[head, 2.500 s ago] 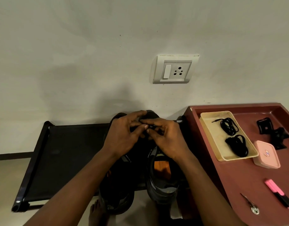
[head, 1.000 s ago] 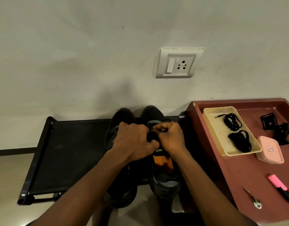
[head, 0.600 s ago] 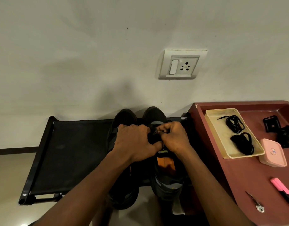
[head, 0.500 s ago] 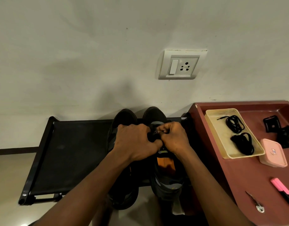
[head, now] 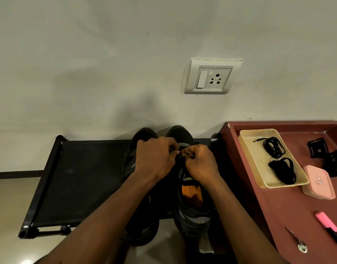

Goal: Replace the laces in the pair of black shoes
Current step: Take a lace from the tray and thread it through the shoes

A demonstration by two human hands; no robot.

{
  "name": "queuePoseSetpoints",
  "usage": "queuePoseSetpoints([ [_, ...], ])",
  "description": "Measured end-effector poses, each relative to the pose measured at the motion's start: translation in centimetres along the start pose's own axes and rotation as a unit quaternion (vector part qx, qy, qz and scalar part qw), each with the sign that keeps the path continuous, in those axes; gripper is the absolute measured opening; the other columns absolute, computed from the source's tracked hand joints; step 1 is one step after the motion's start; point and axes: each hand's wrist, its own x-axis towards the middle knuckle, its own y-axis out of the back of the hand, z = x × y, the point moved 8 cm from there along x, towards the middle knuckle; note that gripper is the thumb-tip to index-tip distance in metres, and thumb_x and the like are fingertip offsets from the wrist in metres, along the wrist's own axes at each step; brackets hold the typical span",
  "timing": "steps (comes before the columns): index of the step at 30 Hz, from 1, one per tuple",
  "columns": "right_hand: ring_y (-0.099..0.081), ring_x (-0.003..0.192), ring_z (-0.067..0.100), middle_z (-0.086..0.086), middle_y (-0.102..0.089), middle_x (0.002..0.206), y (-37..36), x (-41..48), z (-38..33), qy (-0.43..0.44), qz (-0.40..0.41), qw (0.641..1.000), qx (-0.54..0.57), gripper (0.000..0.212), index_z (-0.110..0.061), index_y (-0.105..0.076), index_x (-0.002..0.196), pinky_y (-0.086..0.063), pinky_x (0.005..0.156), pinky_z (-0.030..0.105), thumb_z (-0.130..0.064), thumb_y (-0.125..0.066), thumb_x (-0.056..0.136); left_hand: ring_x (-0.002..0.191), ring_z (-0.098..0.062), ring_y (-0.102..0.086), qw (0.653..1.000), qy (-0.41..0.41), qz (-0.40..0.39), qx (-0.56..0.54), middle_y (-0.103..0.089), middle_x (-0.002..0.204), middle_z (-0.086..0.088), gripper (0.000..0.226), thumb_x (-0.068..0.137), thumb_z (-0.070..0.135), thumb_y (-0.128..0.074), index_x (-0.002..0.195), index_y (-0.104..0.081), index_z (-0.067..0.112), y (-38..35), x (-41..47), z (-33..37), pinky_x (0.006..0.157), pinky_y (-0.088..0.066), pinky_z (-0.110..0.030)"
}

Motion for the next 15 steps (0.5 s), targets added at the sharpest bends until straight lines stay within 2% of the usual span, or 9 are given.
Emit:
queuePoseSetpoints([
  [3,-0.07,0.075,0.016,-0.001,-0.075,0.082,0.0,0.0,0.0,-0.002,0.002,1.0,-0.004,0.018,-0.016,-0.077,0.091,-0.062,0.076,0.047,-0.006,-0.062,0.091,0.099,-0.011,-0.066,1.0,-0.002,0.003,-0.002,-0.074,0.099,0.012,0.01,0.098,0.041,-0.066,0.105,-0.07,0.036,-0.1,0.1,0.1,0.099,-0.035,-0.042],
  [8,-0.07,0.079,0.014,-0.009,-0.073,0.083,0.1,0.0,0.0,-0.003,0.002,1.0,-0.005,0.021,-0.024,-0.078,0.089,-0.062,0.079,0.045,-0.009,-0.063,0.093,0.097,-0.013,-0.065,0.999,0.011,-0.018,-0.025,-0.071,0.096,0.012,0.006,0.1,0.036,-0.062,0.102,-0.068,0.034,-0.6,0.3,-0.4,0.103,-0.035,-0.045],
  [12,-0.07,0.086,0.015,-0.006,-0.074,0.087,0.2,0.0,-0.1,0.004,0.0,1.0,0.0,0.019,-0.022,-0.078,0.089,-0.06,0.082,0.046,-0.01,-0.065,0.094,0.092,-0.015,-0.062,0.999,-0.007,-0.029,0.019,-0.064,0.094,0.01,0.006,0.103,0.033,-0.054,0.101,-0.059,0.031,-1.2,0.2,0.2,0.098,-0.033,-0.044],
  [15,-0.069,0.087,0.011,-0.009,-0.073,0.094,0.3,-0.1,-0.3,0.012,-0.003,1.0,0.002,0.018,-0.027,-0.079,0.101,-0.061,0.083,0.042,-0.014,-0.067,0.095,0.088,-0.016,-0.06,0.998,-0.016,-0.042,0.035,-0.06,0.092,0.008,0.002,0.101,0.028,-0.052,0.1,-0.054,0.027,-1.4,0.1,0.6,0.097,-0.034,-0.045],
])
